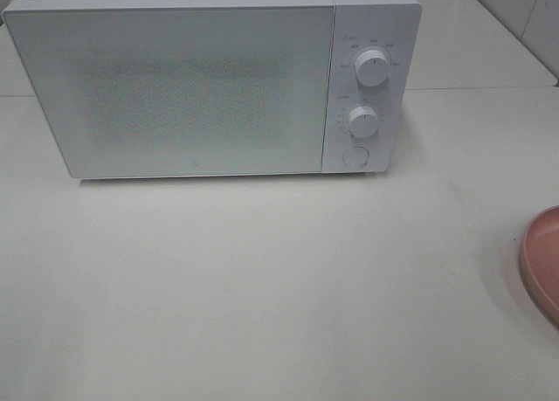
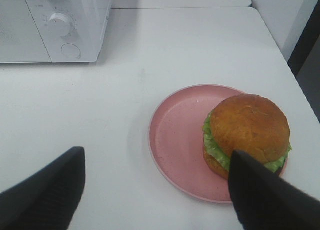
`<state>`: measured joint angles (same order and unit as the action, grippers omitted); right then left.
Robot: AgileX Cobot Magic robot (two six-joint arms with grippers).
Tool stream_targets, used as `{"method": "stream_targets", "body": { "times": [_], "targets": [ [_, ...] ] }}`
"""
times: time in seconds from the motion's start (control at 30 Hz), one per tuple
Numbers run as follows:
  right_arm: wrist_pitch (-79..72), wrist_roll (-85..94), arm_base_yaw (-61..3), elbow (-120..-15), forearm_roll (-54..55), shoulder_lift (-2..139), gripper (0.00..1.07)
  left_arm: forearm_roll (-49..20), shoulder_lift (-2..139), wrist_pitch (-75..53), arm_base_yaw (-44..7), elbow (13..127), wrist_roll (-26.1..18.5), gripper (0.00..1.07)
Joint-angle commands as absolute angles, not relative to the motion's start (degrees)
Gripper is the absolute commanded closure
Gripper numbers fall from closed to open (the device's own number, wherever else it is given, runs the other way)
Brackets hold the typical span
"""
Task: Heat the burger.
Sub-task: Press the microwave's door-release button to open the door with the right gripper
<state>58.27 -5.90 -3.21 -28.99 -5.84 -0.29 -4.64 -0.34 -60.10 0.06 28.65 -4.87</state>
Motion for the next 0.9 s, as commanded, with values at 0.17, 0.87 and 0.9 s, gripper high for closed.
{"method": "stream_targets", "body": {
  "times": [0.17,0.87,0.9],
  "targets": [
    [57.8,-6.1,-3.0,-29.0,-5.7,-1.7,0.32,-4.9,-1.7,-59.4,-0.2,28.4,-4.6,0.07],
    [39.9,-5.4,-3.0,-30.6,-6.1,11.7,0.32,-4.9,-1.7,-59.4,-0.2,28.4,-4.6,0.07],
    [38.8,-5.4,-3.0,-30.6,-6.1,12.9,0.32,-4.9,-1.7,-59.4,-0.2,28.4,-4.6,0.07]
  ]
}}
